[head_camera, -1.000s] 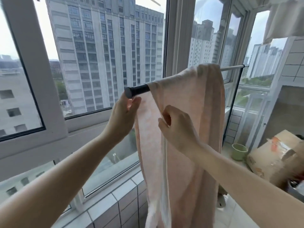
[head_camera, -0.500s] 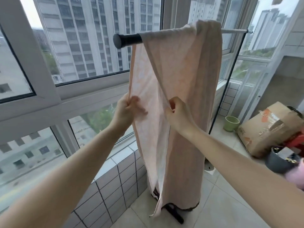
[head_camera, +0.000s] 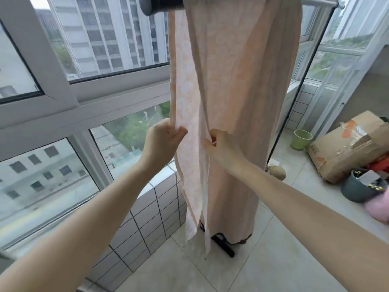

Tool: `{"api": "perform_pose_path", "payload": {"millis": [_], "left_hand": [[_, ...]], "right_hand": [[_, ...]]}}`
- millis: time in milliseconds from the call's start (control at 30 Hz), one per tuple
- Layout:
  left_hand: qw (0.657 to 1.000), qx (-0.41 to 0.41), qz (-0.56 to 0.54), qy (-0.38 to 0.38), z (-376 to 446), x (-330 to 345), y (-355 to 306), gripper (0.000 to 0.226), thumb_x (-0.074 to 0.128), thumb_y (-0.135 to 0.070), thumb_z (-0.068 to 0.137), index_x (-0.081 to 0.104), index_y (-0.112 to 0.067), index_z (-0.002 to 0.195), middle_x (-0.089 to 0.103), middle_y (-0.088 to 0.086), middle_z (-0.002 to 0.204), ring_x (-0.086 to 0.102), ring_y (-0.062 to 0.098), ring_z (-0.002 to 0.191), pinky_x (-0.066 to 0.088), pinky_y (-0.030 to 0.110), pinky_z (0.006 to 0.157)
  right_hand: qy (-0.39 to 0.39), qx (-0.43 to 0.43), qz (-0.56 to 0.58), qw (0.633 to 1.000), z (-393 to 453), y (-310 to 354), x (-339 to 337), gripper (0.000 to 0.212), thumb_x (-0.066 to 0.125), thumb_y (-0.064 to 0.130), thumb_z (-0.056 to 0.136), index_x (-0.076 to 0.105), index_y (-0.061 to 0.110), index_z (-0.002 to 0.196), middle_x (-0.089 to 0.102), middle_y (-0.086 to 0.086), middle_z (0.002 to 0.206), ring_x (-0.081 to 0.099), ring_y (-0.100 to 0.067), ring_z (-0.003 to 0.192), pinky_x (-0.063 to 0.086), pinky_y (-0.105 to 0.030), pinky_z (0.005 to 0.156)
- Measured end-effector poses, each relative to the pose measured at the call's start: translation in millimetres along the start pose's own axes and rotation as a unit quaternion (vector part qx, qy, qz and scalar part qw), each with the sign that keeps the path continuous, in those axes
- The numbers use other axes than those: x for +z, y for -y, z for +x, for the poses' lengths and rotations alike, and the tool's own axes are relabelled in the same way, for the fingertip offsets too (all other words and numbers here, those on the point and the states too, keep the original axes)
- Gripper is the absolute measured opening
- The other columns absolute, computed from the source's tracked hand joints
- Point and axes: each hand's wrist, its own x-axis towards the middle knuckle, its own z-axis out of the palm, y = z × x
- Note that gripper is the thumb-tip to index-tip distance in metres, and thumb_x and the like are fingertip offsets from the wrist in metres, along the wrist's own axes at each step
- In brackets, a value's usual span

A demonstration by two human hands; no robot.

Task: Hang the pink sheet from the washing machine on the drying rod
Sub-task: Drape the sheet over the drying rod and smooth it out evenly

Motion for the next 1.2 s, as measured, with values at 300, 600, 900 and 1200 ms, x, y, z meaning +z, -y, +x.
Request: {"api": "perform_pose_path", "payload": {"millis": [300, 600, 900, 1200], "left_hand": [[0.967, -0.099, -0.194, -0.132, -4, 5, -5, 0.017, 0.044, -0.02, 0.101, 0.044, -0.013, 0.086, 0.044, -0.002, 0.073, 0.042, 0.008, 0.059, 0.042, 0.036, 0.054], [0.99, -0.09, 0.096, 0.047, 0, -13, 27, 0.03, 0.072, -0.026, 0.086, 0.059, -0.016, 0.061, 0.049, -0.005, 0.055, 0.045, 0.017, 0.053, 0.033, 0.016, 0.045], [0.915, -0.204, -0.341, -0.07, 6, -27, 35, 0.023, 0.042, -0.016, 0.101, 0.063, -0.012, 0.11, 0.07, 0.012, 0.102, 0.069, 0.023, 0.088, 0.059, 0.04, 0.073], [0.986, -0.015, 0.158, -0.041, 3, -36, 63, 0.035, 0.072, -0.02, 0.086, 0.051, -0.011, 0.059, 0.049, 0.009, 0.052, 0.04, 0.021, 0.053, 0.03, 0.034, 0.051]], "right_hand": [[0.012, 0.03, -0.015, 0.999, -2, -22, 22, 0.02, 0.036, 0.019, 0.1, 0.049, 0.011, 0.088, 0.057, -0.002, 0.079, 0.052, -0.023, 0.07, 0.038, -0.034, 0.062], [-0.024, 0.006, -0.085, 0.996, 3, -33, 28, 0.026, 0.049, 0.037, 0.096, 0.052, 0.012, 0.104, 0.063, -0.005, 0.081, 0.063, -0.029, 0.071, 0.051, -0.037, 0.059], [-0.099, 0.091, 0.124, 0.983, 13, -34, 11, 0.015, 0.034, 0.016, 0.102, 0.048, 0.009, 0.099, 0.05, 0.0, 0.081, 0.047, -0.015, 0.071, 0.036, -0.02, 0.055], [-0.141, 0.014, -0.002, 0.99, -4, -74, -13, 0.028, 0.057, 0.036, 0.094, 0.046, 0.027, 0.07, 0.041, 0.01, 0.052, 0.043, -0.008, 0.045, 0.034, -0.024, 0.048]]}}
